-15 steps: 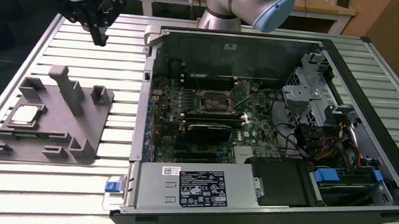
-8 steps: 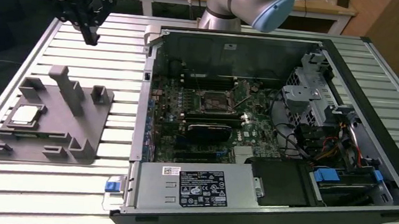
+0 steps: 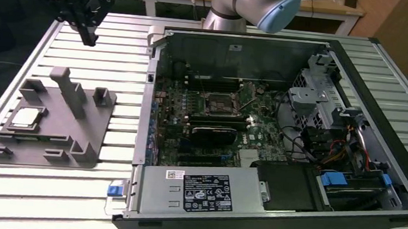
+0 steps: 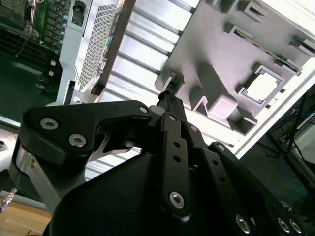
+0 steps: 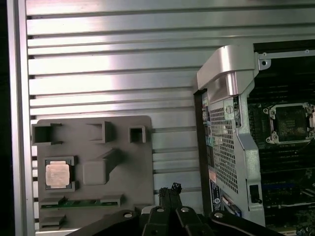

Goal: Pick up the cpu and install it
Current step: 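Reach for the cpu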

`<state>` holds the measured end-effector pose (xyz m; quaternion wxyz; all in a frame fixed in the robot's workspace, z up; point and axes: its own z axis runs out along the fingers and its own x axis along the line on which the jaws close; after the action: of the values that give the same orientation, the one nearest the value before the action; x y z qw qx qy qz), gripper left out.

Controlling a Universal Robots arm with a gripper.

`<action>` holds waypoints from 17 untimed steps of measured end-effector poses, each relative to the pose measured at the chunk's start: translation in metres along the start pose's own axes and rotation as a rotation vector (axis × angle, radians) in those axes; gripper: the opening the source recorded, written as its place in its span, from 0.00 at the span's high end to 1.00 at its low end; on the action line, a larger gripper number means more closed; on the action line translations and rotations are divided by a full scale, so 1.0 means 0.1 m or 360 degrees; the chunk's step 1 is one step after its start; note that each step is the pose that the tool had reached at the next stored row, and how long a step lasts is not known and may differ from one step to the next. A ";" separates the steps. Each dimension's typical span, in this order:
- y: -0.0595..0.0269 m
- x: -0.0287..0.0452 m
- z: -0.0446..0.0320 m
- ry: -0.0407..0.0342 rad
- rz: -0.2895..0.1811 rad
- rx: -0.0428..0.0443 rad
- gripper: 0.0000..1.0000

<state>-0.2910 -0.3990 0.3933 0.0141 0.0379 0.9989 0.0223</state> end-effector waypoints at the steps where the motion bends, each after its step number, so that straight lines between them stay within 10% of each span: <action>1: -0.001 0.006 0.000 0.0000 0.0000 0.0000 0.89; 17: -0.019 0.180 -0.006 0.0000 0.0000 -0.0002 0.89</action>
<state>-0.3091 -0.3995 0.3933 0.0141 0.0379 0.9989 0.0230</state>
